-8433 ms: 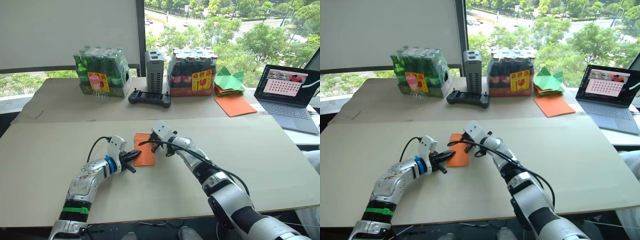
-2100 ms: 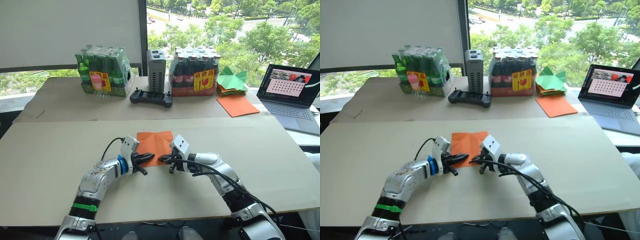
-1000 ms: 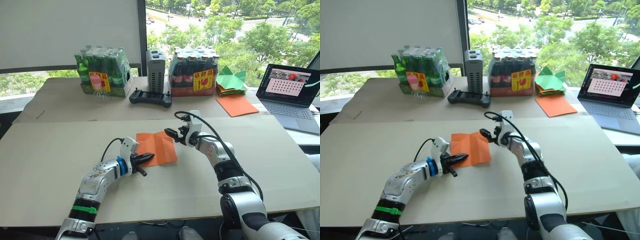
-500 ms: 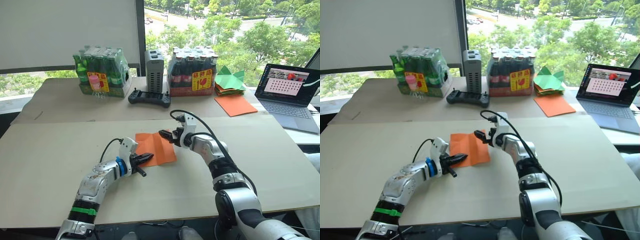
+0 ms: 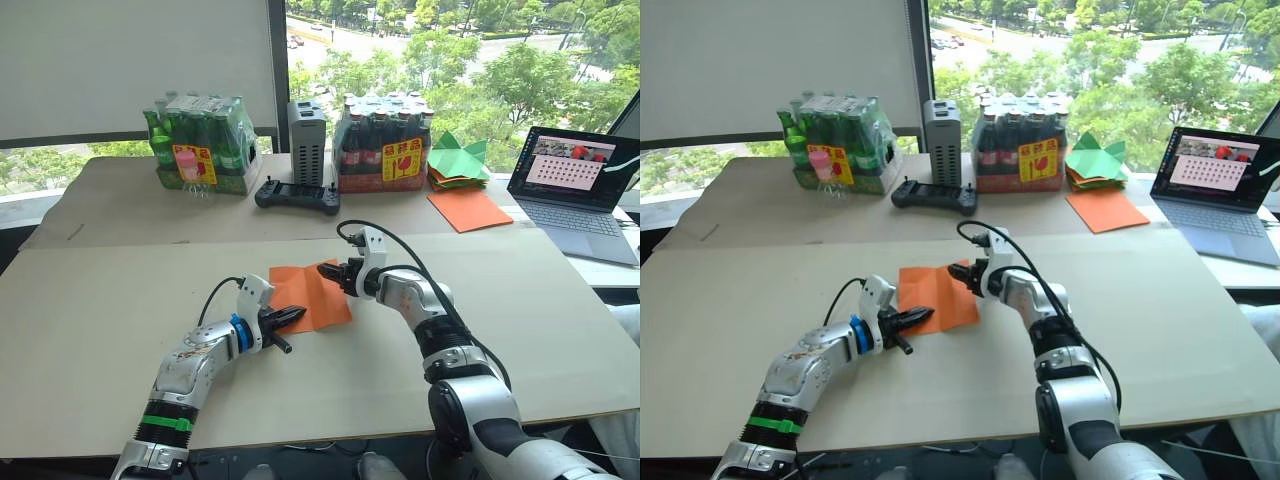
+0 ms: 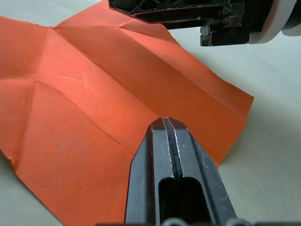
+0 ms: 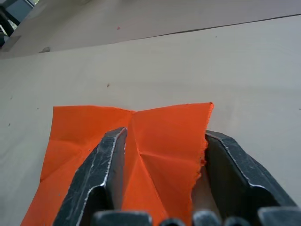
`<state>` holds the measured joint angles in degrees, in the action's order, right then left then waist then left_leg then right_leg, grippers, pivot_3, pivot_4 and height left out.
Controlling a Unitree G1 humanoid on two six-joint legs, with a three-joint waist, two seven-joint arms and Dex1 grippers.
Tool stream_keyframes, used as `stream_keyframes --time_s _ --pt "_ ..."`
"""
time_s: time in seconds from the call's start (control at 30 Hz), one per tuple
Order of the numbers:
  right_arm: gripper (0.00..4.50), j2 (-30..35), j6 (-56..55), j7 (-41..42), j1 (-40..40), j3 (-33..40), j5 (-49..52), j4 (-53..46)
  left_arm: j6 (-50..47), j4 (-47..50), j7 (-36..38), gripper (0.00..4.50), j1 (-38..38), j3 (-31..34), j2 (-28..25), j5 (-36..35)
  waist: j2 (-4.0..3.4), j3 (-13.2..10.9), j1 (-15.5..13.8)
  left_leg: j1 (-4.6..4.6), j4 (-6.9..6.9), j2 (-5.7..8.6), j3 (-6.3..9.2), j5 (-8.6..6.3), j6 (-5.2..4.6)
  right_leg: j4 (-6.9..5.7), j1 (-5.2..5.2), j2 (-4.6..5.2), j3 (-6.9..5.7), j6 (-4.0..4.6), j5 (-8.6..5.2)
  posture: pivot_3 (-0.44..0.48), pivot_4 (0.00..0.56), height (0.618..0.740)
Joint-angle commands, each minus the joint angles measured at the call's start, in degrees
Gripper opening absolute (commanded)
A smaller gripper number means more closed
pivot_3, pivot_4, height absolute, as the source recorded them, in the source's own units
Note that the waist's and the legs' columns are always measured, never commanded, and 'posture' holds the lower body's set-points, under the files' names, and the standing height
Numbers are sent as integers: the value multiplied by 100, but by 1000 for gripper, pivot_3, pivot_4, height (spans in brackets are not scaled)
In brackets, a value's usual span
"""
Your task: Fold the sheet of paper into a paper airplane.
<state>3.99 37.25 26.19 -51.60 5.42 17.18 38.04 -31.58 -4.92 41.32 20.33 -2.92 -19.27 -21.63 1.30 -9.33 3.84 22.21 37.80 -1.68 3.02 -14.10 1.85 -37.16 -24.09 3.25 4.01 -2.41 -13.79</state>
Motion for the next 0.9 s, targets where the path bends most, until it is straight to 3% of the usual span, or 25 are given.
stream_keyframes --time_s 0.03,0.13,0.17,0.4,0.67,0.9 --pt "1223 -7 21 96 -132 77 144 -213 -157 -87 -27 0 -128 -92 30 44 0 0 0 0 0 0 0 0 0 0 0 0 0 0 0 0 150 740" --pt "177 -13 25 94 -129 93 149 -233 -163 -71 -36 0 -137 -87 33 37 0 0 2 0 0 0 0 0 0 0 0 0 0 0 0 0 150 740" --pt "68 -12 7 95 -125 84 136 -242 -168 -67 -37 0 -141 -86 32 36 0 0 2 0 0 0 0 0 0 0 0 0 0 0 0 0 150 740" --pt "68 127 -307 291 32 -325 -214 -511 -185 -42 -36 0 -165 -76 25 32 0 0 4 0 0 0 0 0 0 0 -1 0 0 0 0 0 150 740" --pt "68 754 -2244 871 773 -2223 -1848 -1388 -184 -70 -17 0 -139 -71 13 45 0 0 10 1 0 1 -1 0 0 3 -1 0 0 -1 0 0 150 740" --pt "68 1080 -3363 828 941 -2945 -2833 -1347 -220 -38 -53 0 -107 -22 31 33 0 0 12 -4 0 0 -1 0 0 2 2 0 0 -1 0 0 150 740"
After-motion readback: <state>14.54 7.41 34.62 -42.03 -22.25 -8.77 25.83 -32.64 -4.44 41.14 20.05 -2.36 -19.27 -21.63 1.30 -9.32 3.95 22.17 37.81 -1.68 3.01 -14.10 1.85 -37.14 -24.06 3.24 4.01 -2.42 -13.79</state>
